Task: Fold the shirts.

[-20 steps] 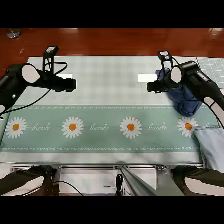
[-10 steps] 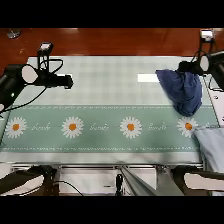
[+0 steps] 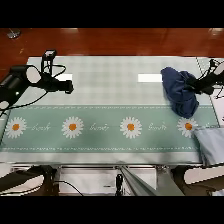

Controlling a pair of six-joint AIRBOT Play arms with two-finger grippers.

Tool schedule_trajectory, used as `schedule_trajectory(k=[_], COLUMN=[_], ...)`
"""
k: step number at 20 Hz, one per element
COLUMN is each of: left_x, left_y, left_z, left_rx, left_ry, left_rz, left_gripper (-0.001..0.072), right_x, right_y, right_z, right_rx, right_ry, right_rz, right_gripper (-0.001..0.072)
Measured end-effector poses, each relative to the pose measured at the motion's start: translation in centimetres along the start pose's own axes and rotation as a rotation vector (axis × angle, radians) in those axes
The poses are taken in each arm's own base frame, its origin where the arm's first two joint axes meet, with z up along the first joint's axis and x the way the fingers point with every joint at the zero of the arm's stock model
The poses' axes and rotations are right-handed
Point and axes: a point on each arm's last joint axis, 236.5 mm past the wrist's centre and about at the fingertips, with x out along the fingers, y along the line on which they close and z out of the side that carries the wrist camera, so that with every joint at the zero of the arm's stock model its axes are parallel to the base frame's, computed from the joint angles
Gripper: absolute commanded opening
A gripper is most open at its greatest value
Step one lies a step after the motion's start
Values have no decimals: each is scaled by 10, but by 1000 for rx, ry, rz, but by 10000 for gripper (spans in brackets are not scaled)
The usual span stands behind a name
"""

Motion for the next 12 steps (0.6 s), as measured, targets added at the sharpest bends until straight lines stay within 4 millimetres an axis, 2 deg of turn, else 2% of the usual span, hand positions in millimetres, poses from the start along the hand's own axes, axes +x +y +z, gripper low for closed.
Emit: schedule_trajectory(k=[2, 3, 5, 6, 8, 9, 10, 12], left_x=[-14, -26, -58, -74, -106, -120, -130, -147], left_y=[9, 14, 19, 17, 4, -3, -9, -22], left_z=[-4, -4, -4, -7, -19, -29, -39, -59], left_rx=[-11, -19, -33, -39, -47, -48, -51, -58], left_ry=[24, 23, -12, -33, -87, -110, -130, -174], left_rz=[16, 22, 27, 19, -20, -42, -64, -112], left_gripper=[702, 702, 702, 702, 702, 702, 702, 702], right_x=[-48, -84, -173, -217, -311, -350, -386, -442], right_y=[41, 62, 107, 128, 165, 178, 190, 211], right_z=[33, 50, 76, 78, 69, 59, 44, 10], right_rx=[-59, -99, -193, -240, -335, -374, -415, -494], right_ry=[-109, -183, -374, -455, -628, -697, -755, -842], right_rz=[133, 184, 279, 321, 396, 426, 458, 526], right_gripper=[29, 29, 29, 29, 29, 29, 29, 29])
